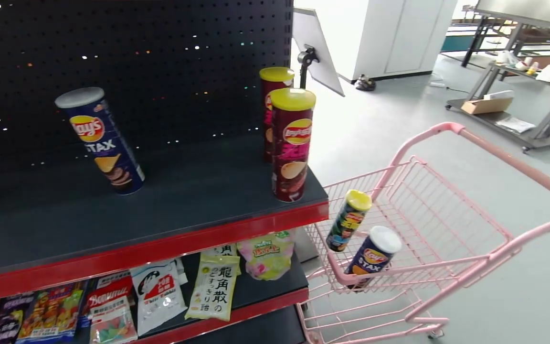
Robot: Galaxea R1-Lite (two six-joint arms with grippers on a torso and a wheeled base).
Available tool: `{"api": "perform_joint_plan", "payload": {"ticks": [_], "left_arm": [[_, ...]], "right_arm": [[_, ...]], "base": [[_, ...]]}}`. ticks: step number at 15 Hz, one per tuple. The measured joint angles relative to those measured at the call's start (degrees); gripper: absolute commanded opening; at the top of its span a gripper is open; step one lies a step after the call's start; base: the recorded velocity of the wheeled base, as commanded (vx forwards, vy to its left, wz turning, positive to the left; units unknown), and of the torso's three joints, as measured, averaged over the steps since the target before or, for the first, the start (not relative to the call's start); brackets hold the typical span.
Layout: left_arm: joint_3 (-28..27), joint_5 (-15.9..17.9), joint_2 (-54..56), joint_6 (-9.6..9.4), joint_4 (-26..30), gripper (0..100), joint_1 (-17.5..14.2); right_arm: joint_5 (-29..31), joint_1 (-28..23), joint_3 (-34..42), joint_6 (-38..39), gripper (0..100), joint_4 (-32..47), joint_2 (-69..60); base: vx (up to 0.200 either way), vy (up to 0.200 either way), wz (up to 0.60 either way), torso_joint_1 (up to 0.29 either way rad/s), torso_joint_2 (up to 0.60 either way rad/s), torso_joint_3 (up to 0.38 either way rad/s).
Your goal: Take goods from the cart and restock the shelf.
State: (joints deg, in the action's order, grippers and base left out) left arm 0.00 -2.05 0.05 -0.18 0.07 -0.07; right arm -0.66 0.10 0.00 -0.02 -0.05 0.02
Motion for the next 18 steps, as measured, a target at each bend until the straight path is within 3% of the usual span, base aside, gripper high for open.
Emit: {"api": "perform_joint_plan", "payload": {"ticks": [7,18], "left_arm": [[0.0,0.0,0.0,0.0,0.0,100,0.0],[0.0,0.0,0.0,0.02,0.0,100,0.0]], "right_arm": [[-0.1,0.0,0.0,0.1,100,-0.1,0.0],[0.0,0.0,0.0,0.1,100,-0.1,0.0]], "base": [[0.0,0.0,0.0,-0.015,0.04,0.022],[0.0,0.0,0.0,-0.153,0.44,0.281]]}}
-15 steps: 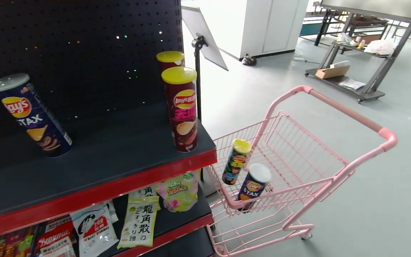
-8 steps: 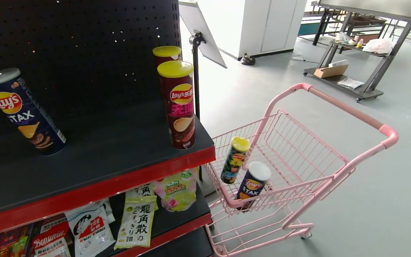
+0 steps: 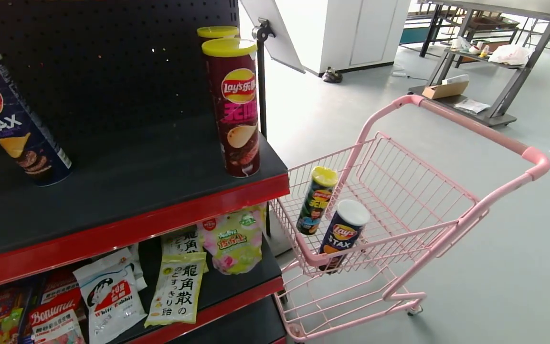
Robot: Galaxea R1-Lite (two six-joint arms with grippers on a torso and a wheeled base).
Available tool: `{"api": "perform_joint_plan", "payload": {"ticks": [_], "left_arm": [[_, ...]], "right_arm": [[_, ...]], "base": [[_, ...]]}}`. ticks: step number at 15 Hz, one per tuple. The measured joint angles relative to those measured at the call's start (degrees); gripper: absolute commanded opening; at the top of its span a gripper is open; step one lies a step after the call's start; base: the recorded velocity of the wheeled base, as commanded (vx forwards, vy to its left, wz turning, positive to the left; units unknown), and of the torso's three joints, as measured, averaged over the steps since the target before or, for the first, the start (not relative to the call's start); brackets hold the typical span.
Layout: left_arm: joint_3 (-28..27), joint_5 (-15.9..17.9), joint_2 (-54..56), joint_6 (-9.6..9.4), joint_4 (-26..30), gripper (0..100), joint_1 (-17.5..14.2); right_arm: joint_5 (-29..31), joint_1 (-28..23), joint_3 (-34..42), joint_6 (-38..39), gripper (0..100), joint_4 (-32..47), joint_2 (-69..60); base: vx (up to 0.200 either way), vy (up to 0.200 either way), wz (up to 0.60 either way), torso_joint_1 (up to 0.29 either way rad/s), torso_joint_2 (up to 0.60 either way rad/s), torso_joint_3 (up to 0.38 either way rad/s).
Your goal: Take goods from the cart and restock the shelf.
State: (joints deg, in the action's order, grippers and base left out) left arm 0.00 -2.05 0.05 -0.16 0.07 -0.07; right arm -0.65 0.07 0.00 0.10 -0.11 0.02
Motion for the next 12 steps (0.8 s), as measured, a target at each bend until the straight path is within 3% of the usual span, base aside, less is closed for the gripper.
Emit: {"api": "perform_joint_plan", "payload": {"ticks": [6,12], "left_arm": [[0.0,0.0,0.0,0.0,0.0,100,0.0],[0.0,0.0,0.0,-0.02,0.0,100,0.0]], "right_arm": [[0.0,0.0,0.0,-0.1,100,0.0,0.0],[-0.5,0.0,-0.2,-2.3,100,-0.1,0.1]], "base": [[0.0,0.0,0.0,-0.149,0.52,0.373],[0.0,0.0,0.0,-0.021,0.1,0.071]]}}
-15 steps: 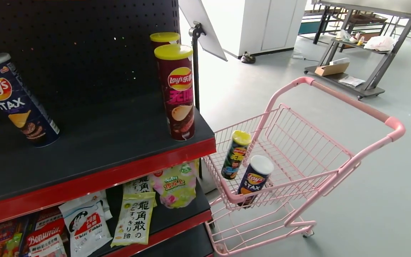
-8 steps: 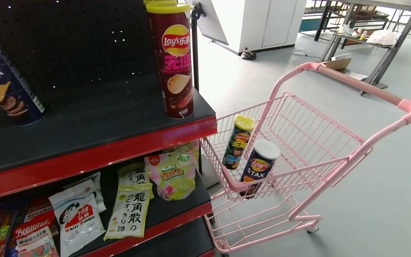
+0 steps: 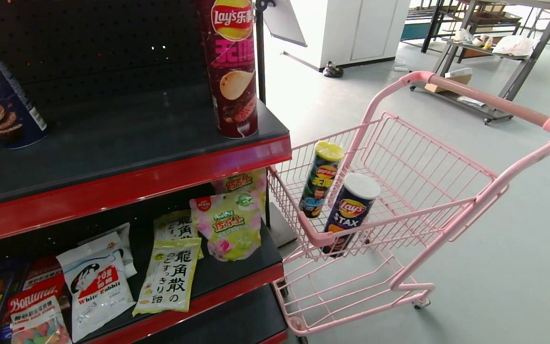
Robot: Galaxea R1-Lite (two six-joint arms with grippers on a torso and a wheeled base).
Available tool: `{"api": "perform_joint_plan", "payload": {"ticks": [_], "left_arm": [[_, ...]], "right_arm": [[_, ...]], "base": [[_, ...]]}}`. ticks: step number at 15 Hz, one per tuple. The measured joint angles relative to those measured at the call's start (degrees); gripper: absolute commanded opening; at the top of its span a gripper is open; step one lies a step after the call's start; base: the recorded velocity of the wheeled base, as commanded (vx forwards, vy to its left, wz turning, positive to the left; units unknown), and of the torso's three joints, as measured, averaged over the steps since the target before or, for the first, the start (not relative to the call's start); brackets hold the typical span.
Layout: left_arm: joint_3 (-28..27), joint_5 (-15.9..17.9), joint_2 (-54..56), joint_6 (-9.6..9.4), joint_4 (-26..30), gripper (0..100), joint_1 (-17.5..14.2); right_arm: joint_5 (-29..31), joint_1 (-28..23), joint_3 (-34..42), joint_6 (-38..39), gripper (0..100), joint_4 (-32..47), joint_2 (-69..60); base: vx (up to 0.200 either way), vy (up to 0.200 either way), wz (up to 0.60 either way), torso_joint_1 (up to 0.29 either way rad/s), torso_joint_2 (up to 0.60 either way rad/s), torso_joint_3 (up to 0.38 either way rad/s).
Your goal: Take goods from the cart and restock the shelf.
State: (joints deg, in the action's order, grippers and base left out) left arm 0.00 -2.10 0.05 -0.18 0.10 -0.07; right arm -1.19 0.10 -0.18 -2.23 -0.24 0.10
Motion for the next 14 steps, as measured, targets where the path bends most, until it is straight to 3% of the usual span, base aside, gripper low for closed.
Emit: {"api": "perform_joint_plan", "payload": {"ticks": [2,4,7,14], "left_arm": [[0.0,0.1,0.0,0.0,0.0,100,0.0],[0.0,0.1,0.0,0.0,0.0,100,0.0],[0.0,0.1,0.0,0.0,0.0,100,0.0],[0.0,0.1,0.0,0.0,0.0,100,0.0]], "right_arm": [[-0.3,0.1,-3.6,1.4,100,-0.1,1.8],[-1.3,0.3,-11.8,4.3,100,-0.3,8.9],[-4.5,1.7,-22.5,5.9,100,-4.3,28.3],[-10.2,13.3,-26.5,11.6,100,-30.0,72.8]], "base": [[0.0,0.0,0.0,0.0,0.0,0.0],[0.0,0.0,0.0,0.0,0.0,0.0],[0.0,0.0,0.0,0.0,0.0,0.0],[0.0,0.0,0.0,0.0,0.0,0.0]]}}
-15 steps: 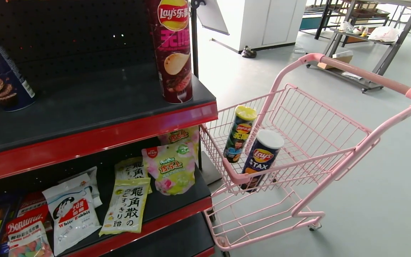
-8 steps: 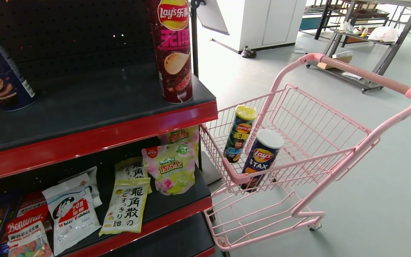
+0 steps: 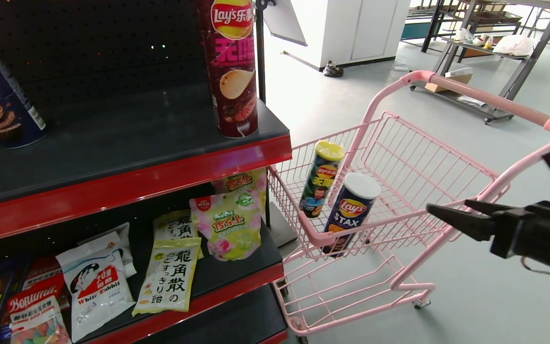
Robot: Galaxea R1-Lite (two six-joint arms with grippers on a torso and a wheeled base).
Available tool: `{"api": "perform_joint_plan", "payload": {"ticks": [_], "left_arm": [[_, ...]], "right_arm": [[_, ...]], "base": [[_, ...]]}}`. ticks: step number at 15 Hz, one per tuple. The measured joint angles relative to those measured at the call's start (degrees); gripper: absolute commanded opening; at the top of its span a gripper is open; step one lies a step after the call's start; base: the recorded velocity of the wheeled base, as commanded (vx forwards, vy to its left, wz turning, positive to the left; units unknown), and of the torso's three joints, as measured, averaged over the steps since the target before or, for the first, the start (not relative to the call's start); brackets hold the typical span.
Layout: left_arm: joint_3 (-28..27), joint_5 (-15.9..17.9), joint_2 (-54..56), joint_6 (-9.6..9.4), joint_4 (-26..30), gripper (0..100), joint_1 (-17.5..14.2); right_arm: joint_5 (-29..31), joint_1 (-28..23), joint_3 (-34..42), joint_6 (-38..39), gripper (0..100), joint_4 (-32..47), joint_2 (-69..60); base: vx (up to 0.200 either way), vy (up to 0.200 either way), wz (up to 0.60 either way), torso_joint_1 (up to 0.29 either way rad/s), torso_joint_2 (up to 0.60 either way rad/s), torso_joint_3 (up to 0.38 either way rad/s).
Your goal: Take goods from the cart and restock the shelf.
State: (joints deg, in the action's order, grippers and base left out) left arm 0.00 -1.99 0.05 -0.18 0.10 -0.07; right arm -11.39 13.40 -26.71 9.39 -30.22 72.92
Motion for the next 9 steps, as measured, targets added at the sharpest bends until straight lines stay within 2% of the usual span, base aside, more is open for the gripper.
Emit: {"api": "perform_joint_plan", "payload": {"ticks": [4,9], "left_arm": [[0.0,0.0,0.0,0.0,0.0,100,0.0],[0.0,0.0,0.0,0.0,0.0,100,0.0]], "right_arm": [[-1.2,3.2,-3.1,0.5,100,-6.8,15.0],[-2.5,5.1,-4.8,0.5,100,-7.9,22.4]], "base": [[0.0,0.0,0.0,0.0,0.0,0.0],[0.0,0.0,0.0,0.0,0.0,0.0]]}}
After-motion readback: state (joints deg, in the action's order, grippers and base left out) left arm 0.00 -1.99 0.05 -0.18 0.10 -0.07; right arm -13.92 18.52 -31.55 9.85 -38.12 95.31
